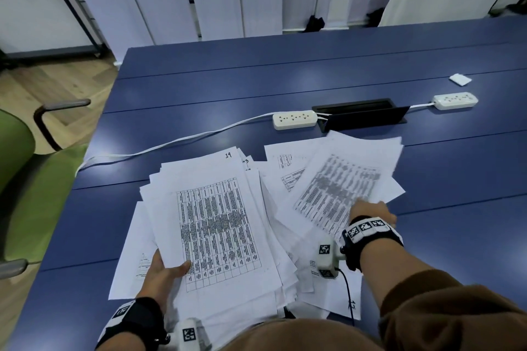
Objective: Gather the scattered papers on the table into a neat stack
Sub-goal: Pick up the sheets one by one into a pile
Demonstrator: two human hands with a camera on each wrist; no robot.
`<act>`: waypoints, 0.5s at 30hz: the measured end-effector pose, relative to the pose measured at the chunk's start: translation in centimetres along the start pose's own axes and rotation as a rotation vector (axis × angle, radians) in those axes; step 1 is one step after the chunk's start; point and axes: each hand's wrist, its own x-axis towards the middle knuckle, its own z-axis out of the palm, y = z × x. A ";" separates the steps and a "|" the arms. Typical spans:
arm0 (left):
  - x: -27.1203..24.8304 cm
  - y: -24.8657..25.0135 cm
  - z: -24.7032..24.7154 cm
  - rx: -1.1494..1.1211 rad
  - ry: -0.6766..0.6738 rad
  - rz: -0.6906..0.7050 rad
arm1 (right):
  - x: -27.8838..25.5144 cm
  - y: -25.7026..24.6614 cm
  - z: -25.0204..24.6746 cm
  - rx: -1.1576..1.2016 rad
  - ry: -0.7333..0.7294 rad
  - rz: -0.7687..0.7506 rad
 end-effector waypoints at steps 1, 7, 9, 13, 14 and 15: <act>0.0 0.0 0.0 -0.012 0.001 -0.002 | 0.0 0.0 -0.4 -0.067 0.048 0.035; 0.2 -0.2 -0.1 -0.019 0.011 0.005 | -0.7 -1.5 0.0 -0.107 0.037 0.115; 0.3 -0.3 -0.1 -0.012 0.009 0.016 | 0.0 -1.6 -0.2 -0.076 0.006 0.126; 0.7 -0.6 -0.5 0.002 0.002 0.006 | 1.5 -1.3 -0.6 0.080 -0.146 0.059; 0.7 -0.5 -0.5 0.000 -0.006 0.004 | 1.8 -1.3 -0.6 0.095 -0.182 0.053; 0.6 -0.4 -0.4 -0.005 -0.010 0.010 | 2.3 -1.3 -0.5 0.081 -0.204 0.041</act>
